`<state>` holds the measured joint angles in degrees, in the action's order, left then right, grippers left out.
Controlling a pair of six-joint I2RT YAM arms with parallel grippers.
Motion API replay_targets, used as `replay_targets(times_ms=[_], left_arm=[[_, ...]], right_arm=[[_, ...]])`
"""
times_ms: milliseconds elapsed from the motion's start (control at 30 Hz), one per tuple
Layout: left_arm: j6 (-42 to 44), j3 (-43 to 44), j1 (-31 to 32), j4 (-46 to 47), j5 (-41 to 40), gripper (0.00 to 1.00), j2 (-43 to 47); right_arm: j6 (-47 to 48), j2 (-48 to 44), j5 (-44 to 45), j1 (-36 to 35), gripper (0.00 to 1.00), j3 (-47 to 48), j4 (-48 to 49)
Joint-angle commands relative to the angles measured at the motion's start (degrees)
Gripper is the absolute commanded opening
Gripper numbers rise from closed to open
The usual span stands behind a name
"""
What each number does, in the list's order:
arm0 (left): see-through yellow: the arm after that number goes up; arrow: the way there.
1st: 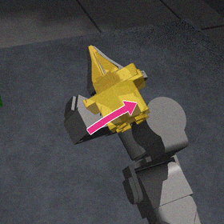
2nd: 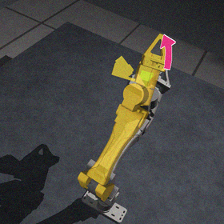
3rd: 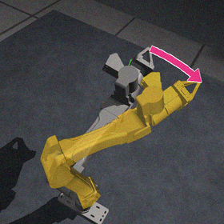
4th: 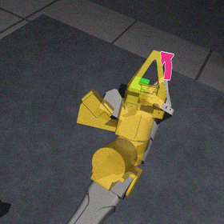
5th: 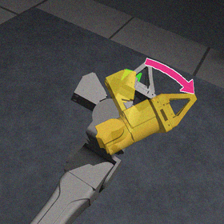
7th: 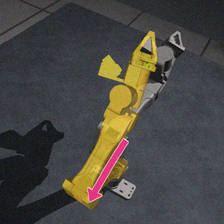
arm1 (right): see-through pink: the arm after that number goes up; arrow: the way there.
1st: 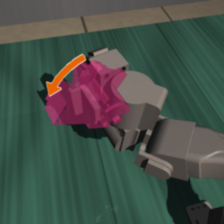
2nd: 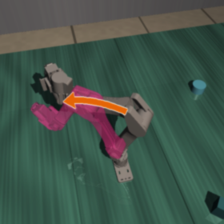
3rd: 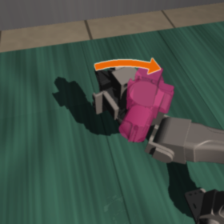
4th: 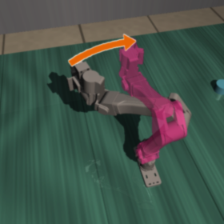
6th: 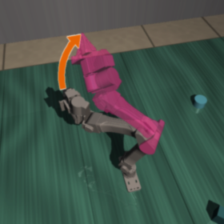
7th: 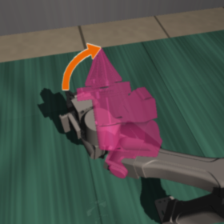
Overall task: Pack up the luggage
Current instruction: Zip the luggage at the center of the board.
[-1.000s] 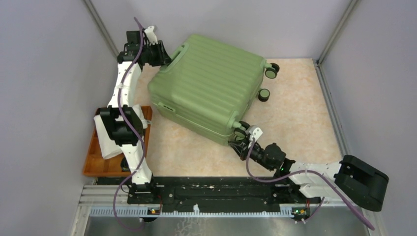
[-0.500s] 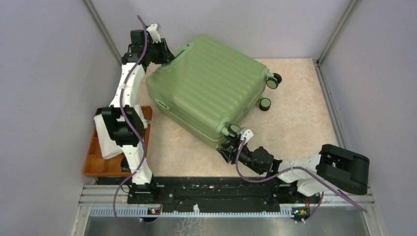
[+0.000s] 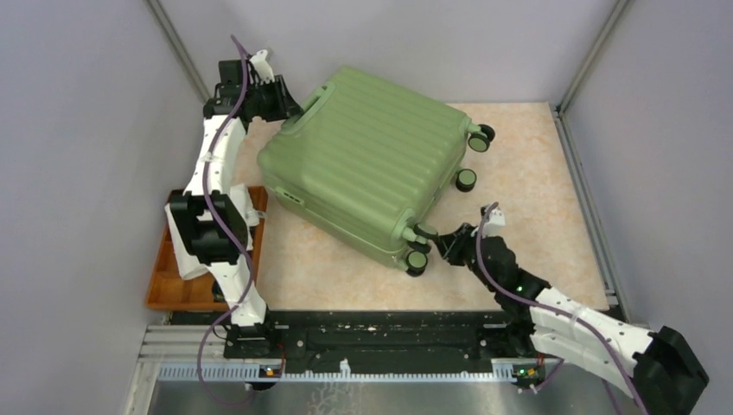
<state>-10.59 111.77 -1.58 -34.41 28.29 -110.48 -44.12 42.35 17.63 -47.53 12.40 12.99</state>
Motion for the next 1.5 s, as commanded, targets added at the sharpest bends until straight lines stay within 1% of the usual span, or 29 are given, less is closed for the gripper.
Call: replay_targets(times_ms=[0, 67, 100, 133, 200, 300, 433, 533, 633, 700, 733, 800, 833, 867, 900, 933, 967, 1033, 1133, 1233, 1333, 1400, 1467], left_arm=[[-2.27, -1.35, -0.35, 7.98, 4.77, 0.0, 9.66], [-1.95, -3.85, -0.26, 8.27, 6.03, 0.0, 10.64], [-1.85, -5.15, -0.25, 8.59, 6.83, 0.0, 11.04], [-1.62, -6.22, -0.34, 8.84, 7.38, 0.0, 11.52], [-0.71, -8.0, -0.43, 9.62, 8.68, 0.0, 12.41], [0.99, -8.67, -0.39, 8.18, 10.67, 0.0, 12.8], [2.94, -11.22, -0.44, 7.42, 12.23, 0.0, 13.77], [2.83, -13.63, -0.44, 8.4, 13.28, 0.0, 14.36], [2.77, -13.89, -0.38, 8.15, 14.42, 0.0, 14.54], [3.04, -14.13, -0.43, 8.13, 14.77, 0.0, 15.21], [3.16, -14.76, -0.44, 8.67, 14.68, 0.0, 15.83], [3.6, -16.24, -0.44, 10.4, 13.93, 0.0, 17.26], [3.89, -16.6, -0.44, 11.1, 13.45, 0.0, 17.59], [4.06, -16.63, -0.44, 11.79, 13.08, 0.0, 17.62], [4.09, -16.42, -0.44, 12.18, 12.88, 0.0, 17.46], [4.04, -16.08, -0.39, 12.62, 12.91, 0.0, 17.04], [3.88, -15.56, -0.43, 12.81, 13.01, 0.0, 16.41], [3.87, -13.62, -0.44, 12.32, 12.88, 0.0, 14.75], [4.69, -10.63, -0.43, 10.94, 12.05, 0.0, 12.72], [5.01, -10.25, -0.44, 10.99, 11.75, 0.0, 12.4], [4.45, -10.43, -0.44, 11.4, 11.97, 0.0, 12.65], [4.19, -10.45, -0.44, 11.58, 11.88, 0.0, 12.76], [4.0, -10.15, -0.44, 11.57, 11.67, 0.0, 12.7]], right_arm=[[-3.14, 5.11, -9.14, 12.08, 0.21, 3.42, -5.87], [-0.59, 13.29, -13.42, 16.25, 0.19, 7.78, -1.39], [1.45, 19.65, -13.95, 17.21, 0.19, 10.88, 0.05], [3.34, 24.44, -14.56, 18.06, 0.19, 14.91, 0.55], [6.04, 33.27, -18.87, 20.87, 0.19, 22.79, 2.02], [7.61, 43.12, -22.73, 24.26, 0.18, 34.72, 3.56], [9.47, 54.63, -26.31, 26.42, 0.18, 50.43, 3.1], [11.41, 62.89, -27.67, 26.75, 0.18, 66.24, -0.19], [12.95, 71.25, -30.15, 27.42, 0.21, 81.97, -3.43], [13.64, 75.03, -31.72, 28.11, 0.24, 89.14, -4.14], [14.89, 76.31, -31.57, 28.37, 0.27, 91.79, -5.46], [17.38, 77.55, -28.91, 29.3, 0.34, 95.18, -11.61], [17.95, 76.62, -27.33, 30.19, 0.37, 94.44, -14.44], [17.73, 74.53, -25.22, 31.32, 0.41, 91.53, -15.82], [16.92, 71.56, -23.3, 32.59, 0.45, 86.08, -15.04], [16.16, 67.79, -21.06, 33.96, 0.53, 80.13, -13.71], [15.71, 64.24, -19.13, 35.23, 0.59, 73.64, -11.63], [15.59, 56.42, -17.04, 38.23, 0.62, 62.69, -10.05], [14.53, 43.78, -14.06, 41.15, 0.63, 47.17, -9.17], [13.86, 30.2, -12.67, 42.04, 0.63, 33.61, -10.14], [12.94, 18.62, -15.03, 41.72, 0.59, 25.16, -15.9], [11.94, 11.24, -17.17, 41.26, 0.55, 19.13, -17.88], [13.53, 3.64, -20.58, 38.77, 0.53, 13.61, -17.38]])
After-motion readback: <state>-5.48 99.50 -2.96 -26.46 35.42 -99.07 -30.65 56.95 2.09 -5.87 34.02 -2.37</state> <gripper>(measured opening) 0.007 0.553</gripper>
